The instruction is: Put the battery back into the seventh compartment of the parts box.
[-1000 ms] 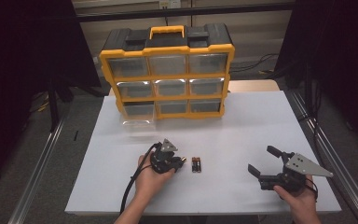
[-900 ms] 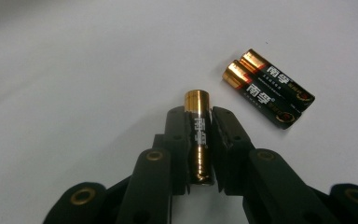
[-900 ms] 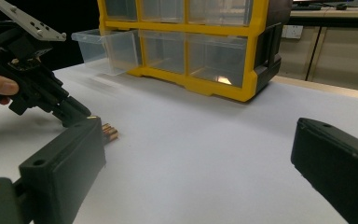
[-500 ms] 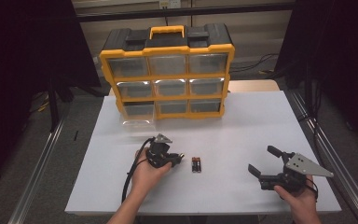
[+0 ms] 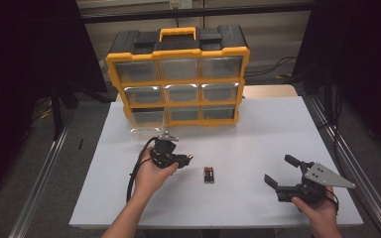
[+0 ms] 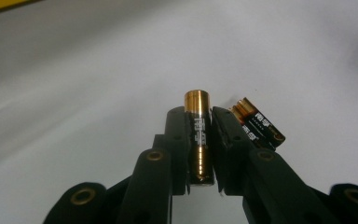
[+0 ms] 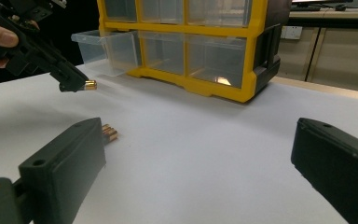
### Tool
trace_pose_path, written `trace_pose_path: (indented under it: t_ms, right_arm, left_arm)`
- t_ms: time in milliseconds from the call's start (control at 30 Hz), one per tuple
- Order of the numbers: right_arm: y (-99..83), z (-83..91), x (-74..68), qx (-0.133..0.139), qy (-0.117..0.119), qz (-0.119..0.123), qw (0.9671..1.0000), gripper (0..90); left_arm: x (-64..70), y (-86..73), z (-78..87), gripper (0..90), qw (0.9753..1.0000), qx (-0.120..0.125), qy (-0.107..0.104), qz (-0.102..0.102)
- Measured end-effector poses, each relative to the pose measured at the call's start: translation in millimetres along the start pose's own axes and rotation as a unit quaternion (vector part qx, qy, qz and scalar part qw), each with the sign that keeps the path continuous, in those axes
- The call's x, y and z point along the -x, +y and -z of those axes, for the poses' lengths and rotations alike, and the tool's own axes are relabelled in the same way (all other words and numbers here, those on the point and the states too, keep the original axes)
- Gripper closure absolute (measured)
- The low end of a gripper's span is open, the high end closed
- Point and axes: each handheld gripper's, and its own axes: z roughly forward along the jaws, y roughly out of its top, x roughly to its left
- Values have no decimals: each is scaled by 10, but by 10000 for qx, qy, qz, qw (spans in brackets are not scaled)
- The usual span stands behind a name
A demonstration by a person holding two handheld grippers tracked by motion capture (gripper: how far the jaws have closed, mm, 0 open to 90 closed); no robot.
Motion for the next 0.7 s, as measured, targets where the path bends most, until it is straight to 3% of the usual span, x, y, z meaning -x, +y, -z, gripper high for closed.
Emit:
trace_pose_path:
  t_ms: [133, 367, 500, 700]
  right_arm:
    - [1, 1, 0, 6, 0, 4, 10000, 24]
    - [1, 6, 2, 12, -16, -34, 10000, 24]
    - [2, 6, 2, 17, -8, -28, 10000, 24]
    - [1, 7, 3, 23, -10, -36, 10000, 24]
  left_arm:
    - [-36, 71, 51, 773, 10000, 15, -25, 63]
    - [-94, 183, 148, 774, 10000, -17, -6, 1]
    - [-133, 234, 193, 773, 10000, -1, -25, 94]
    - [-196, 330, 285, 774, 9999, 54, 78, 132]
